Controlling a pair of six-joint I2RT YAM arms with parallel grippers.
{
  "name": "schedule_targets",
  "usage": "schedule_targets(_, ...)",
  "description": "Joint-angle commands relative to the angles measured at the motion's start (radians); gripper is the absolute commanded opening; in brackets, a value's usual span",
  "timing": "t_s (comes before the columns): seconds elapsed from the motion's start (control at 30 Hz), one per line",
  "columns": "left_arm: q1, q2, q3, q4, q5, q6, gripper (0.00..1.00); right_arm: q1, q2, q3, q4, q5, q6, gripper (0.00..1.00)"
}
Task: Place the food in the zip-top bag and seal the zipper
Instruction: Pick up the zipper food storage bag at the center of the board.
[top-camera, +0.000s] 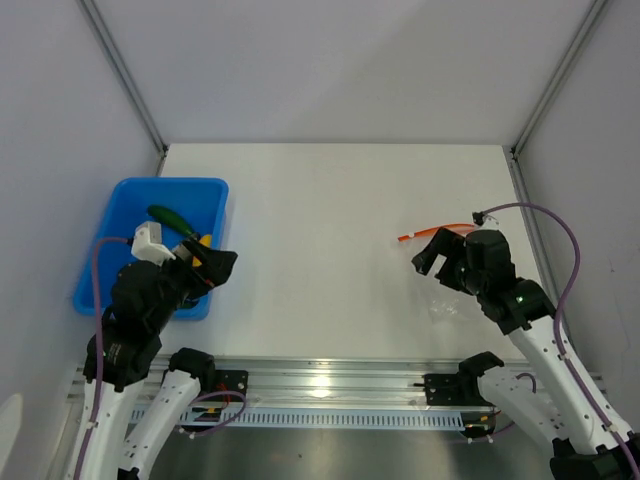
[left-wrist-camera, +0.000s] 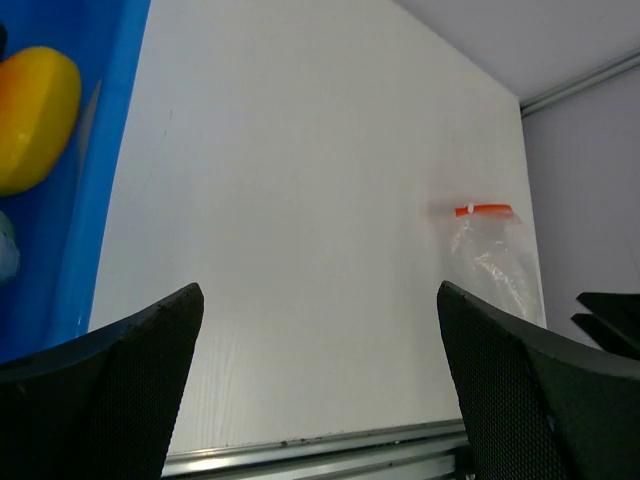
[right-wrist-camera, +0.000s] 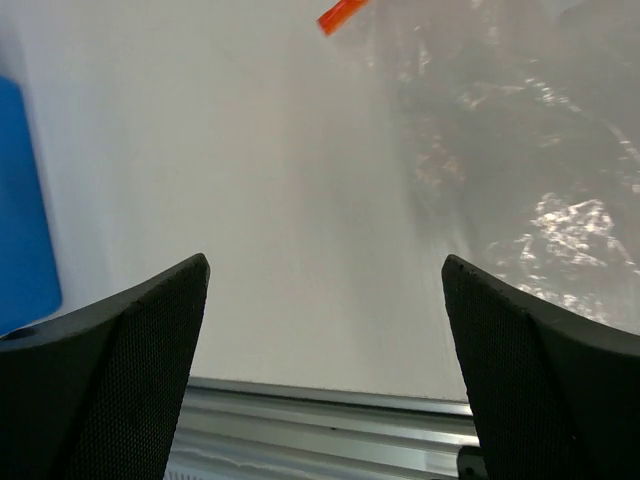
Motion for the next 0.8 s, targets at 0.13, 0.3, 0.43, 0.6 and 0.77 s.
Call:
schedule_targets(0.13,0.006,0.006,-0.035,-0.041,0.091,0.067,1.0,-0.045,0.097,0.23,-0.109,0.228,-0.025,0.99)
schedule_targets(0.3,0.008,-0.012,-0.041,-0.044,0.1,0.055,1.0,-0.112,0.201,0.321,-0.132,0.156,-0.101,0.99)
schedule_targets(0.43,0.008,-0.053,-0.047,-0.036,0.088,0.055,1.0,-0.187,0.371,0.479,-0.212,0.094,-0.201,1.0)
schedule_targets(0.6,0.008,-0.09,-0.076,0.033,0.178,0.108,1.0,-0.252,0.519,0.549,-0.205,0.193,-0.208,0.99)
schedule_targets(0.77,0.008,-0.052,-0.064,0.063,0.258,0.151,0.99,-0.277,0.799,0.738,-0.269,0.248,-0.079,0.99)
